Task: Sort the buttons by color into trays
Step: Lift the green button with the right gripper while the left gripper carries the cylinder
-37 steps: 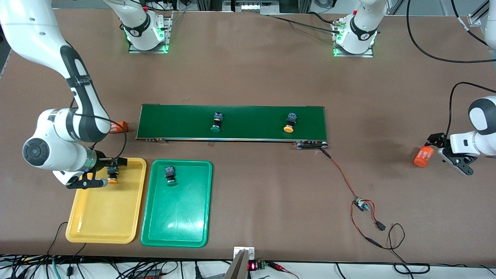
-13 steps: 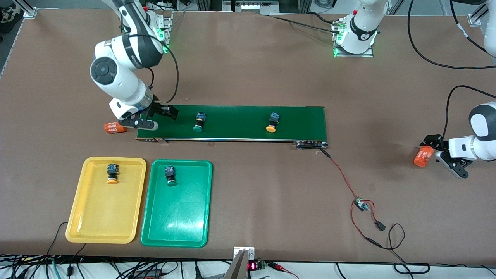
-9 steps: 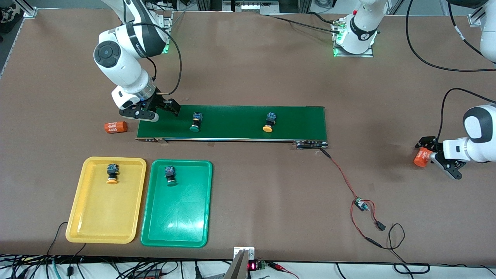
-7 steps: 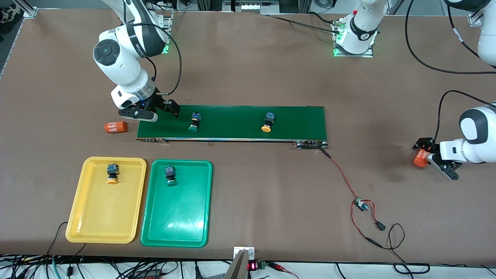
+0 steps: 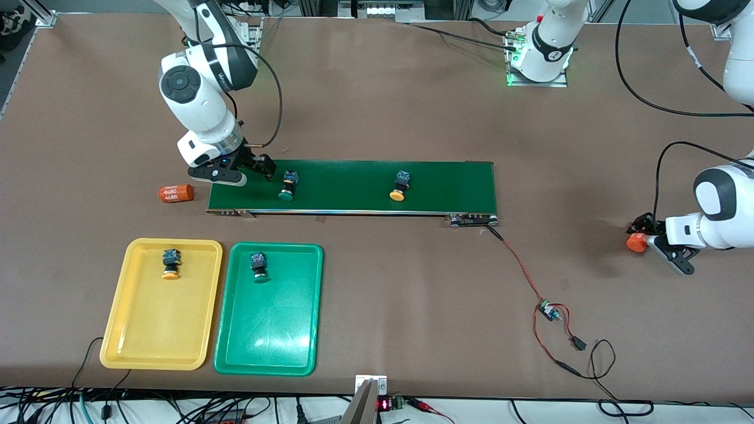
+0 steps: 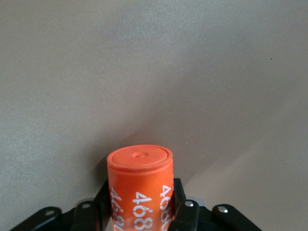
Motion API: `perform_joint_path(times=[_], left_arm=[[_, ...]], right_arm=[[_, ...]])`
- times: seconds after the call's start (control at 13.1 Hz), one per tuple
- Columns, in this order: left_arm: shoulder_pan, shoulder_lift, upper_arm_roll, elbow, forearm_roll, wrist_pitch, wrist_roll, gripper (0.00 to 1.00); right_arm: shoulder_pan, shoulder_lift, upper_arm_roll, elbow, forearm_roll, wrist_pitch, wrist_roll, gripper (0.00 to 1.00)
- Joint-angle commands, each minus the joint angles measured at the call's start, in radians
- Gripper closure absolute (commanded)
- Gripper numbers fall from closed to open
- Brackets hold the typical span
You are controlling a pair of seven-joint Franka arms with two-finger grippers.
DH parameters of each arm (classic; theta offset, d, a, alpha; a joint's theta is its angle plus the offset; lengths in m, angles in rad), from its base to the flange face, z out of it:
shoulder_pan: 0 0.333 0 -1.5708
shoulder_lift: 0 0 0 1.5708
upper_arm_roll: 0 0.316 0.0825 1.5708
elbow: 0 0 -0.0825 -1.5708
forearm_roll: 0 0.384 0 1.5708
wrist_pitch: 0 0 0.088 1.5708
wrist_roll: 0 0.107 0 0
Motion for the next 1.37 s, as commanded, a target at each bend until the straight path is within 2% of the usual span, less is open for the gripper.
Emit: perform_joint_path(times=[0.0,0.15,0.38,0.61,0.84,0.99,1.15,1.3], left_arm=[[-0.005,-0.017,0.007,0.0,-0.002,-0.008,0.008,1.0],[-0.022,-0.058,0.004,-0.008,-0.004,-0.022,0.007,1.0],[-0.077,-0.156,-0.004,-0.028,-0.018,-0.138,0.004,1.0],[-0.128,-0.259,-0.004,-0.108,-0.108,-0.234,-0.015,1.0],[-0.197,-0.284,-0.012,-0.158,-0.113,-0.239,0.027,1.0],[-0.222,-0.282,-0.05,-0.16,-0.116,-0.232,0.092,1.0],[-0.269,-0.293,-0.076,-0.16,-0.116,-0.235,0.096,1.0],[-0.323,-0.305,-0.076,-0.163,-0.116,-0.231,0.096,1.0]], right_arm=[[0.004,0.023,0.01,-0.003,-0.027,0.04,0.041,0.0],[0.006,0.036,0.01,0.0,-0.027,0.052,0.041,0.0],[0.004,0.049,0.01,0.005,-0.03,0.059,0.041,0.0],[0.004,0.063,0.01,0.005,-0.03,0.071,0.041,0.0],[0.004,0.088,0.01,0.005,-0.031,0.102,0.041,0.0],[0.004,0.098,0.01,0.005,-0.031,0.108,0.04,0.02],[0.003,0.111,0.01,0.005,-0.033,0.123,0.034,0.14],[0.003,0.114,0.01,0.005,-0.042,0.125,0.031,0.43]])
